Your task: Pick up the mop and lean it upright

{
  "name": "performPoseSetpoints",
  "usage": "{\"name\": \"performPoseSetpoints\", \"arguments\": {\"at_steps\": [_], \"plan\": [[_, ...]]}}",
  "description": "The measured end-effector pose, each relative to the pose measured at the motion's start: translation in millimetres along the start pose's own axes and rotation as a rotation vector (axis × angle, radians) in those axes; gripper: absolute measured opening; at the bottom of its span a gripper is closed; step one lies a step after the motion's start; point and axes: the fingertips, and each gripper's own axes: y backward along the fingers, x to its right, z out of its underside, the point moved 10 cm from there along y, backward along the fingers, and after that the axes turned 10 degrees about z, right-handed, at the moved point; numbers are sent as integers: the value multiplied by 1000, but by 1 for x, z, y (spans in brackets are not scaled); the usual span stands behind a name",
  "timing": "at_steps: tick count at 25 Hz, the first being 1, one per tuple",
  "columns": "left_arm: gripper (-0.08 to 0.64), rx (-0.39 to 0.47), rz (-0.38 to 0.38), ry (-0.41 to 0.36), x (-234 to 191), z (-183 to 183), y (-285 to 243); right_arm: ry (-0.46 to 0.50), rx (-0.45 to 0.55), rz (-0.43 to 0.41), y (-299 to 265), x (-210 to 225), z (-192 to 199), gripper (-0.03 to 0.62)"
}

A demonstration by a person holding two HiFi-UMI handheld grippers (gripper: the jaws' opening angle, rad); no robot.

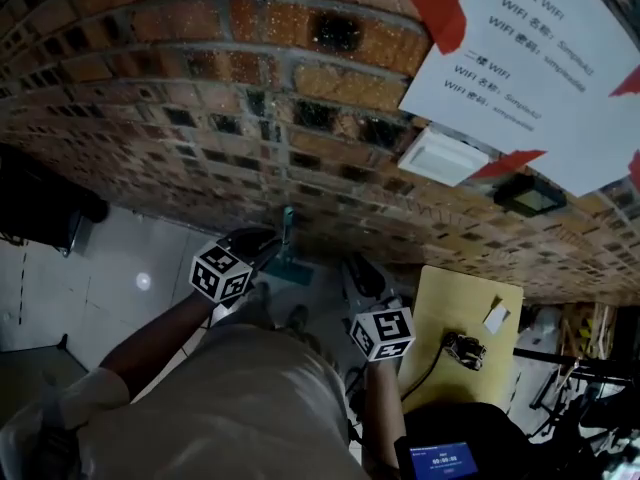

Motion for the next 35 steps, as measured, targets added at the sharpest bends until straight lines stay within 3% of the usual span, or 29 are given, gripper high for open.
{"name": "performPoseSetpoints", "arguments": {"at_steps": [8,17,25,35], "plan": [[104,42,-68,-5,11,10,2,43,-20,-19,0,12,10,89],[103,3,-128,32,-6,41,19,48,-49,3,-7,6,33,89],[101,-35,-81,57,-21,57,26,-20,-87,64,-12,-9,57,89],[101,-97,3,15,-51,64,30,-72,-124,138,-28,-33,70,89]]}}
